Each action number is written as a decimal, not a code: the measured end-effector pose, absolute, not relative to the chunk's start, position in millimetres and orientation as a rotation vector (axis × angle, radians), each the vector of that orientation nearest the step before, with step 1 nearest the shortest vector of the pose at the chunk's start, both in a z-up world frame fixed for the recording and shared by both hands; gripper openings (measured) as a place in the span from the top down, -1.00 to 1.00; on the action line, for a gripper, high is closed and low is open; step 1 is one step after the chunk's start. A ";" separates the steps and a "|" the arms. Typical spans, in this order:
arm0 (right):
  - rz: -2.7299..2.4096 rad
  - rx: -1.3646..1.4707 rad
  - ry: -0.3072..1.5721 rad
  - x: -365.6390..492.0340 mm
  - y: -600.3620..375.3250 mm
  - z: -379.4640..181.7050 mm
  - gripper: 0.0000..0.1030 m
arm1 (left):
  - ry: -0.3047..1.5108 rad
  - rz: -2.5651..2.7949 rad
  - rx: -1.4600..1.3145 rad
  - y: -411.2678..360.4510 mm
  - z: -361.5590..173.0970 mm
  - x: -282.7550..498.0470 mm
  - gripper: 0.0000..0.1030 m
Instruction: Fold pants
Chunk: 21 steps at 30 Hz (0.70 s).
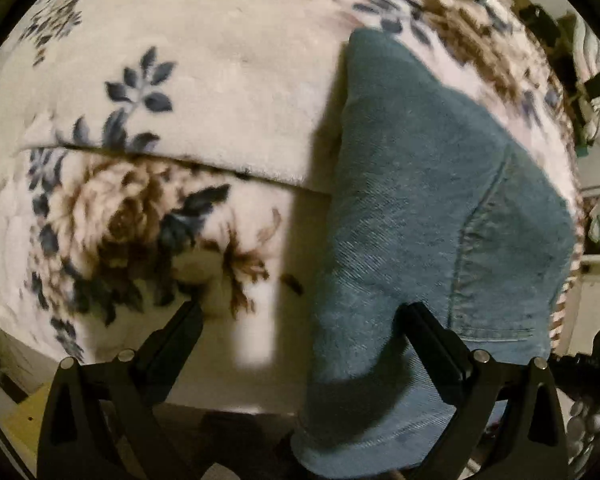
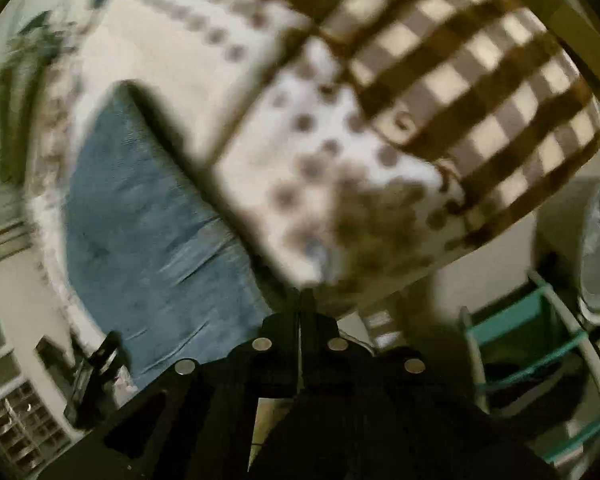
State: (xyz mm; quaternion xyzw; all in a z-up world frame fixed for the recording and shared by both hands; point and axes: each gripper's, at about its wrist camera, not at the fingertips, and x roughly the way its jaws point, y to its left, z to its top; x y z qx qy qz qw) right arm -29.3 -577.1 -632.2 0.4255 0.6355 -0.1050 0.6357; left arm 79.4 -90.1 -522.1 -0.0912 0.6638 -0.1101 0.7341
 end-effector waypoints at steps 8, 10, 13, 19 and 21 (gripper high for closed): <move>-0.335 1.138 1.334 -88.3 -578.2 -622.4 -0.37 | 1.450 -0.317 -0.506 -69.1 -520.5 71.7 -1.00; -0.300 1.205 1.280 -96.7 -573.7 -621.0 -0.45 | 1.468 -0.323 -0.526 -75.4 -526.1 68.8 -1.00; -0.192 1.299 1.208 -89.4 -550.8 -626.0 -0.59 | 1.470 -0.345 -0.559 -82.5 -532.8 65.8 -1.00; -0.053 1.363 1.164 -50.1 -515.8 -670.6 -0.60 | 1.499 -0.390 -0.524 -92.6 -547.1 57.8 -1.00; -0.037 1.305 1.129 -39.2 -507.1 -674.7 -0.81 | 1.493 -0.401 -0.477 -98.1 -546.7 58.0 -1.00</move>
